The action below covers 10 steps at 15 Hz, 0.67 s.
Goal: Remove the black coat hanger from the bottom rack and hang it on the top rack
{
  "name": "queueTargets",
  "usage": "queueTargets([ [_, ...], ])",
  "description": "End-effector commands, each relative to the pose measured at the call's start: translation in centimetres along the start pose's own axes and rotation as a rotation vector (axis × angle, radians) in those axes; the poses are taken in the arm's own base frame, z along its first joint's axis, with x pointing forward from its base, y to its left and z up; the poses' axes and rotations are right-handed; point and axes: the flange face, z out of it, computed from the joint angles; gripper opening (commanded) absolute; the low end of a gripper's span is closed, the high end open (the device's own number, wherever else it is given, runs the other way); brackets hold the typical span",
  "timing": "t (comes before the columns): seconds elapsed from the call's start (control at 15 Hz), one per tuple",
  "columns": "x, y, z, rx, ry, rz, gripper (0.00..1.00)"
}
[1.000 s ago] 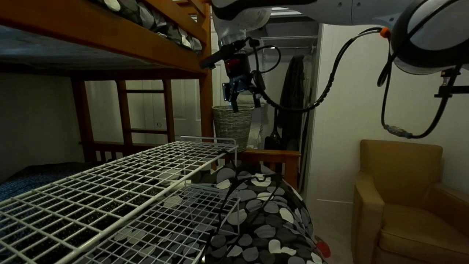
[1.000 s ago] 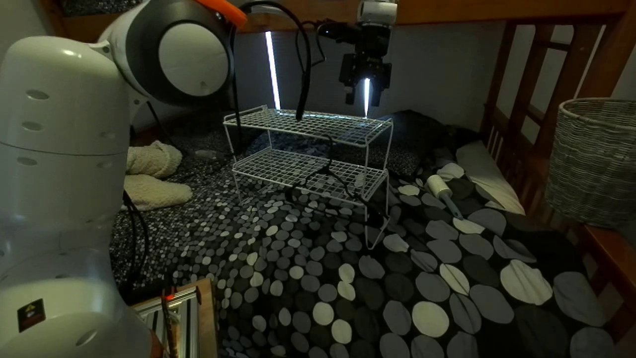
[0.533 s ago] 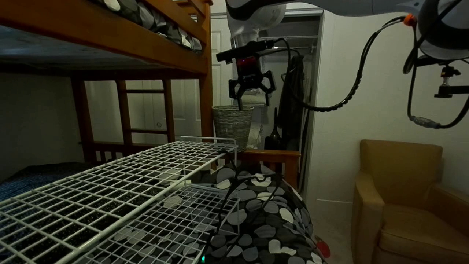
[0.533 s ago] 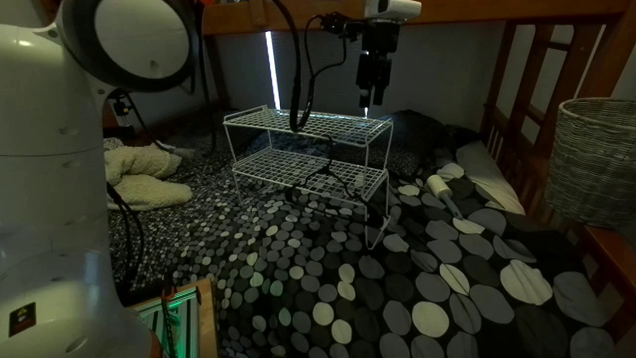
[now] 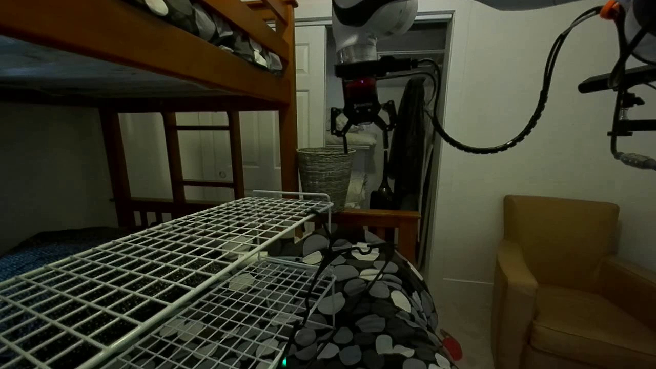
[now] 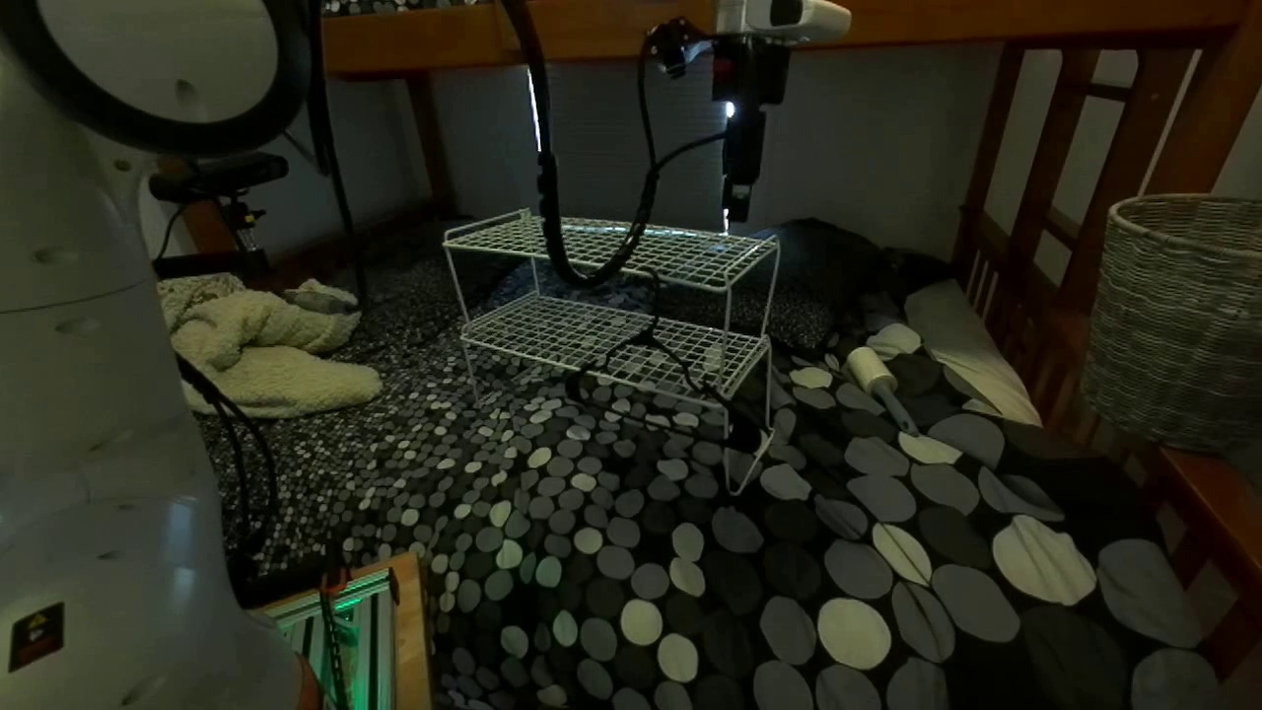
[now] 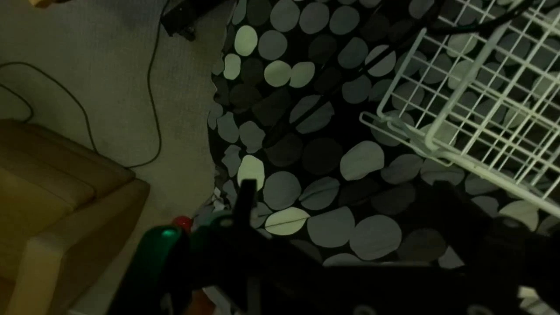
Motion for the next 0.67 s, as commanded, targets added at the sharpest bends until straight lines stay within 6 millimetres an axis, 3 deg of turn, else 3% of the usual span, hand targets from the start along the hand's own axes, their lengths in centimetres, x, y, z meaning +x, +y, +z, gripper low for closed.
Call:
queueTargets([
  [0.0, -1.9, 0.9, 0.0, 0.027, -0.010, -0.197, 1.00],
  [0.6, -5.1, 0.7, -1.3, 0.006, -0.067, -0.690, 1.00],
])
